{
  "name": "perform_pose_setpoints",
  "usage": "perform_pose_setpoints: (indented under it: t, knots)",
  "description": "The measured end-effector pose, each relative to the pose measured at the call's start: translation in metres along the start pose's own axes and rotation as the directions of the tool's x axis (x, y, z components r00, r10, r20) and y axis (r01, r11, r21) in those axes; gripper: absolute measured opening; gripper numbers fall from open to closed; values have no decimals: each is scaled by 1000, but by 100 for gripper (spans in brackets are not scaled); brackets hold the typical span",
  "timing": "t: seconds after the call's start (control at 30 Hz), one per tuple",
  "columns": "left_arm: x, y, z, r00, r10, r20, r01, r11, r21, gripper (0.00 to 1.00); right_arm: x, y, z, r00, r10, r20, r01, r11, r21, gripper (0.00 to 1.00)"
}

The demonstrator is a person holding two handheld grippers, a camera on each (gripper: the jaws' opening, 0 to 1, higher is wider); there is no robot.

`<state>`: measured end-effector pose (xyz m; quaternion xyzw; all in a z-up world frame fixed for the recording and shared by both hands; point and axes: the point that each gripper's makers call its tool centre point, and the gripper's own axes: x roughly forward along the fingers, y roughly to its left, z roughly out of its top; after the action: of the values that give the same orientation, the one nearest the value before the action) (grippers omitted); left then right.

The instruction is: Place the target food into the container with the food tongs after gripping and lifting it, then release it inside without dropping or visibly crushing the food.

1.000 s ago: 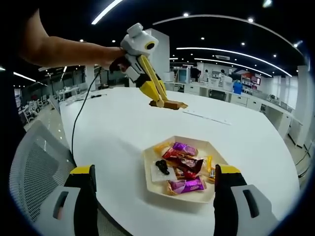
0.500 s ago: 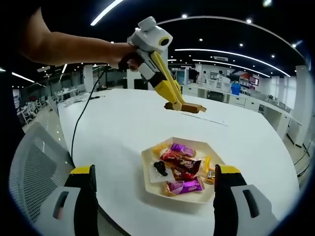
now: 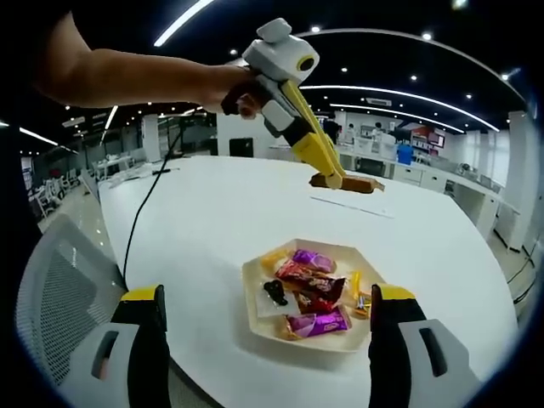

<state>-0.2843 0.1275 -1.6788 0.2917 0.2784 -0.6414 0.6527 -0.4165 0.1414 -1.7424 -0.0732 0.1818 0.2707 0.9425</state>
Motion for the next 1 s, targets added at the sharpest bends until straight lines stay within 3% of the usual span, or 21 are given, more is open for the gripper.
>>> perform_pose_setpoints:
  t: [0.37, 0.5, 0.67, 0.73, 0.77, 1.0]
  knots:
    - [3, 4, -2, 1000, 1, -4, -1, 1000, -4, 19, 0, 1, 0, 1000, 4, -4, -4, 1000, -5, 98]
    - [9, 5, -15, 1000, 2, -14, -2, 1000, -16, 19, 0, 0, -1, 1000, 2, -6, -2, 1000, -2, 98]
    - [31, 5, -41, 1000, -2, -25, 1, 999, -35, 22, 1, 2, -2, 1000, 9, -14, -9, 1000, -7, 98]
    - [41, 11, -41, 999, 38, 33, -39, 999, 37, 26, 1, 2, -2, 1000, 11, -17, -11, 1000, -11, 98]
    - [42, 12, -46, 998, 55, 29, -57, 997, 48, 27, 1, 2, -3, 1000, 11, -20, -11, 1000, -11, 98]
    - [38, 14, -54, 997, 65, 32, -65, 998, 25, 27, 2, 2, -3, 1000, 11, -21, -11, 1000, -10, 98]
